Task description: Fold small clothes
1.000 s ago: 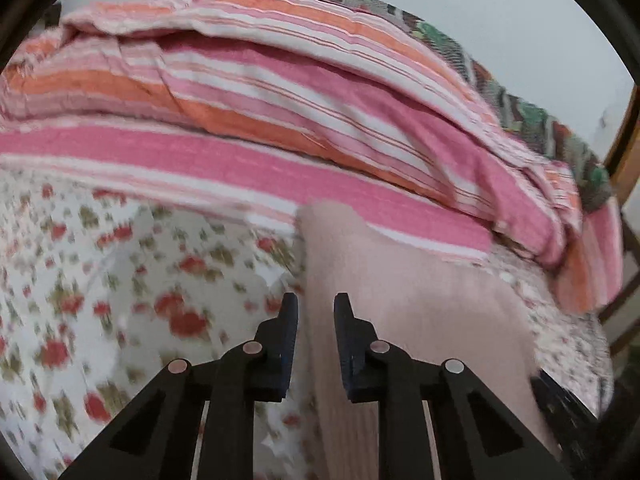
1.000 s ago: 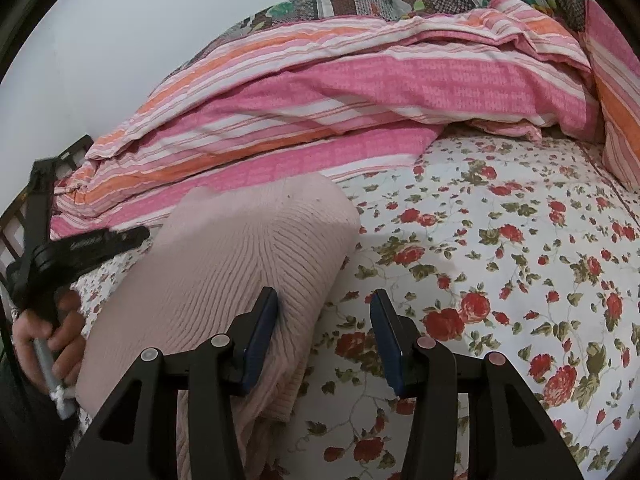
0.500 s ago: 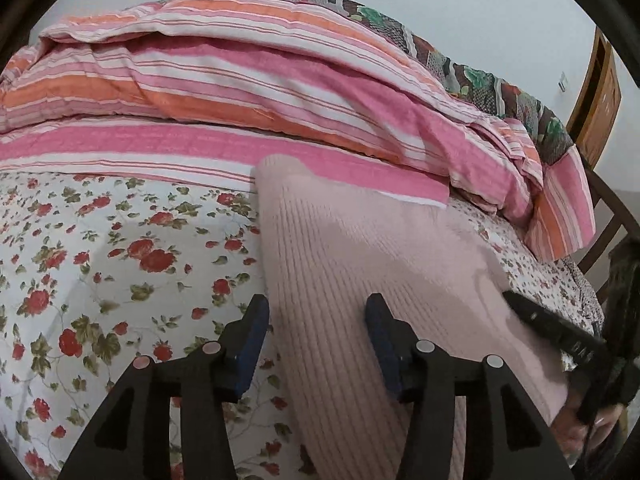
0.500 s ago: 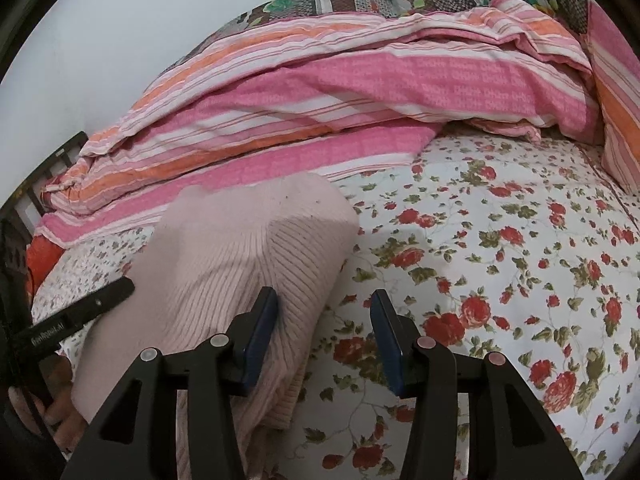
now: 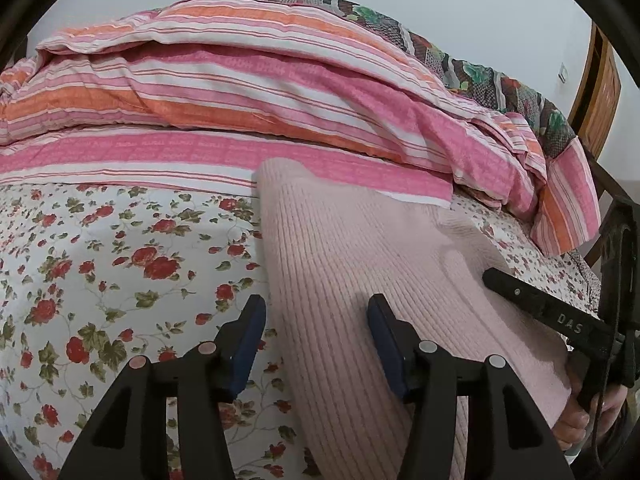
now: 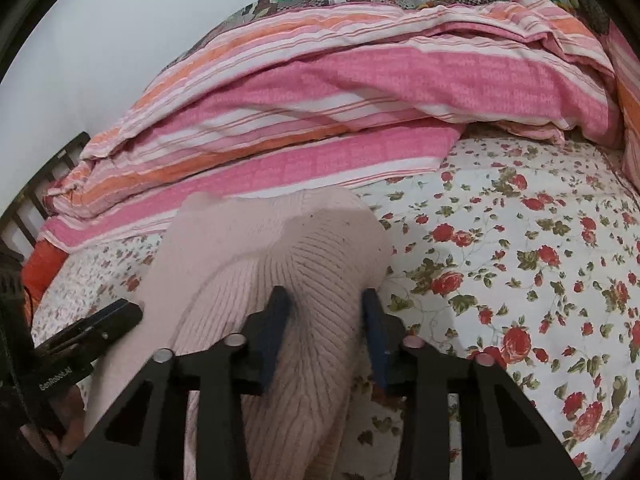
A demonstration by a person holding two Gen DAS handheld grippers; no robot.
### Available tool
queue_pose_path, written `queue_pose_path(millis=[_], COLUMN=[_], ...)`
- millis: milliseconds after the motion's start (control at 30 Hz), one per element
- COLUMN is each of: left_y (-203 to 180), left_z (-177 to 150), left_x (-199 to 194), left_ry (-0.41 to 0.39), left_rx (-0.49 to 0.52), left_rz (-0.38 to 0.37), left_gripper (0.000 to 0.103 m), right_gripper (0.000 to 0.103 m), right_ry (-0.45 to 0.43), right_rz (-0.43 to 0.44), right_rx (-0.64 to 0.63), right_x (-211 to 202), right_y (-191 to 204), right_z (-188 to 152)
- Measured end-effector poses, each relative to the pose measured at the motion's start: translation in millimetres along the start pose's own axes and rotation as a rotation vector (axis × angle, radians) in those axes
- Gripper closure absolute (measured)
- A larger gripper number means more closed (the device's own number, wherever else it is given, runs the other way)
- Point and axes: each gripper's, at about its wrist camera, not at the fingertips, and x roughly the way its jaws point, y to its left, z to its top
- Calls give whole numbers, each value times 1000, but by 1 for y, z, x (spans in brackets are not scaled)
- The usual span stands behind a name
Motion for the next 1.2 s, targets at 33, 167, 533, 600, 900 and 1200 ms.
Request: queue_pose_path(millis=[33, 167, 533, 600, 900, 1200], left_y=[0, 0, -2, -3, -6, -17], left_z=[0, 0, -1, -1, -7, -12], left_x=[0, 0, -1, -1, -3, -5], left_ry=[0, 1, 12, 14, 23, 45], left_rx=[-1, -4, 0, -1, -14, 4], left_rz=[0, -1, -19, -22, -37, -22], left_gripper=[51, 51, 48, 47, 47, 43], right_gripper=[76, 75, 74, 77, 80, 80], right_ry=[4, 7, 1, 20, 33, 28], right_rz=[-3, 15, 48, 17, -57, -69], right_rx=[-4, -6, 12, 23, -24, -32], right_x=[-1, -11, -22, -19, -27, -41], right_y=[0, -2, -4, -7, 8, 10], right_z=[0, -1, -13, -14, -16, -28])
